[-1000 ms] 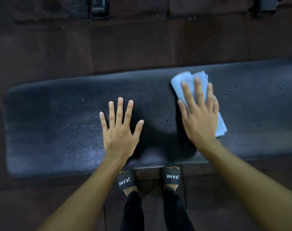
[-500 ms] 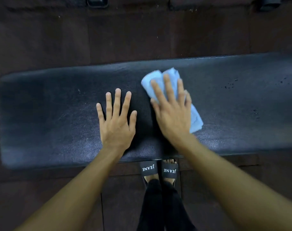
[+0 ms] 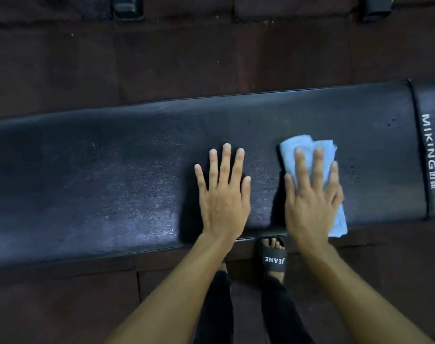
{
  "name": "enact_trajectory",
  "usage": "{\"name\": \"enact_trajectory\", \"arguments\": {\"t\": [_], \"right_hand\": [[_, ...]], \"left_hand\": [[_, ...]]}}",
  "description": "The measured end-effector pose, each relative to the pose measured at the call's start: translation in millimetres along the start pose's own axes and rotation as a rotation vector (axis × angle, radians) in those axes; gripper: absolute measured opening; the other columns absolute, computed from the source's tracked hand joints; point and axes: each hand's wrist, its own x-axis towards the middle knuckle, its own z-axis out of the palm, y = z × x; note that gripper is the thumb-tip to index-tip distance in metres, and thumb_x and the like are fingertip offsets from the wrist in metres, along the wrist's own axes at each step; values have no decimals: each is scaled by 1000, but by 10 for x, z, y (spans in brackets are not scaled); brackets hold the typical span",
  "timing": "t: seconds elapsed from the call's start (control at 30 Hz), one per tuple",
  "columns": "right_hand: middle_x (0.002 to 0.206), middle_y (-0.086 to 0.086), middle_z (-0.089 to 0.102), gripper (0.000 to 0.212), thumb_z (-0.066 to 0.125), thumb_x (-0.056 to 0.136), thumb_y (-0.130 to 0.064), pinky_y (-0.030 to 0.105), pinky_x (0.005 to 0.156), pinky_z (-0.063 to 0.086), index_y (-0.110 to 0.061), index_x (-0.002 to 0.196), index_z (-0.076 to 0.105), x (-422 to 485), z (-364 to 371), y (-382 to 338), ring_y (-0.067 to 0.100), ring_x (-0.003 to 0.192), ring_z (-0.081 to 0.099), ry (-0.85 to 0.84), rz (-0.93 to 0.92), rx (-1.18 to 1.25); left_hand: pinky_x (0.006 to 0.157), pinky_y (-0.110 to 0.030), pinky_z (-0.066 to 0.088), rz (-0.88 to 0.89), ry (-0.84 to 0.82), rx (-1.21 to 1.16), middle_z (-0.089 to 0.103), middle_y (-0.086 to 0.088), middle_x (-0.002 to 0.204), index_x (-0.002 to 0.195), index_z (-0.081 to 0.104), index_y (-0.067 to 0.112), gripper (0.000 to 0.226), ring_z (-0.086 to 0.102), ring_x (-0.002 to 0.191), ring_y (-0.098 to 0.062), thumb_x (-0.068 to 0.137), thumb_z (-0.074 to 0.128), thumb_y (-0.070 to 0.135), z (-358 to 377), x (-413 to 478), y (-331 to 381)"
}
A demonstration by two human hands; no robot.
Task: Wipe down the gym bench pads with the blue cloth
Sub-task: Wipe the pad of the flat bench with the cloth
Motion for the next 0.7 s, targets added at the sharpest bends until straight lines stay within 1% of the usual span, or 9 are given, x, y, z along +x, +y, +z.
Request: {"name": "enact_trajectory", "arguments": {"t": [0.03,0.13,0.2,0.3,0.37,0.47,0.6,0.7], "right_hand": [[168,-4,15,52,29,106,-49,51,111,26,-40,157,24,-137,20,42,35,151,19,-9,-52,-15],[167,-2,20,52,26,106,-48,49,109,27,-36,156,29,-301,65,112,36,148,21,-46,-289,-72],[166,-2,22,51,24,106,-49,47,109,26,-37,155,31,-121,69,67,35,148,19,-52,-403,-73],[165,-1,28,48,32,106,-47,46,112,25,-36,153,37,373,78,-97,34,149,21,-10,-493,-50],[165,-1,27,47,33,106,-45,47,113,25,-36,153,37,741,48,-168,35,150,24,2,-508,-23],[167,-2,21,48,30,106,-44,49,115,25,-38,153,32,1214,-50,-87,33,152,21,-9,-470,-12],[168,-5,13,49,29,106,-43,50,117,22,-39,155,25,1590,-263,352,30,153,15,-60,-375,19],[169,-6,11,49,25,107,-47,50,118,21,-40,156,23,1633,-382,805,32,153,15,-63,-318,26]], "left_hand": [[120,-58,11,-18,-1,4,18,-1,163,155,24,23,54,10,151,-27,104,28,40,38,6,57],[120,-59,11,-61,3,51,15,0,164,156,20,23,55,8,151,-27,104,26,40,110,34,128],[120,-58,11,-69,-3,101,12,1,164,156,16,24,56,7,152,-27,104,23,41,130,57,132],[120,-57,11,-78,9,140,15,1,164,156,18,23,56,9,151,-27,104,25,41,151,55,138],[120,-57,11,-84,15,160,17,1,163,156,21,23,55,10,151,-27,104,26,41,156,35,151],[121,-56,8,-113,0,163,15,1,163,155,21,24,56,8,152,-26,103,26,40,142,37,179],[122,-52,1,-165,10,65,12,0,164,156,21,23,55,2,152,-23,103,28,38,91,66,445],[122,-50,-3,-156,6,41,8,0,165,156,18,25,57,-1,152,-22,102,28,43,118,170,765]]}}
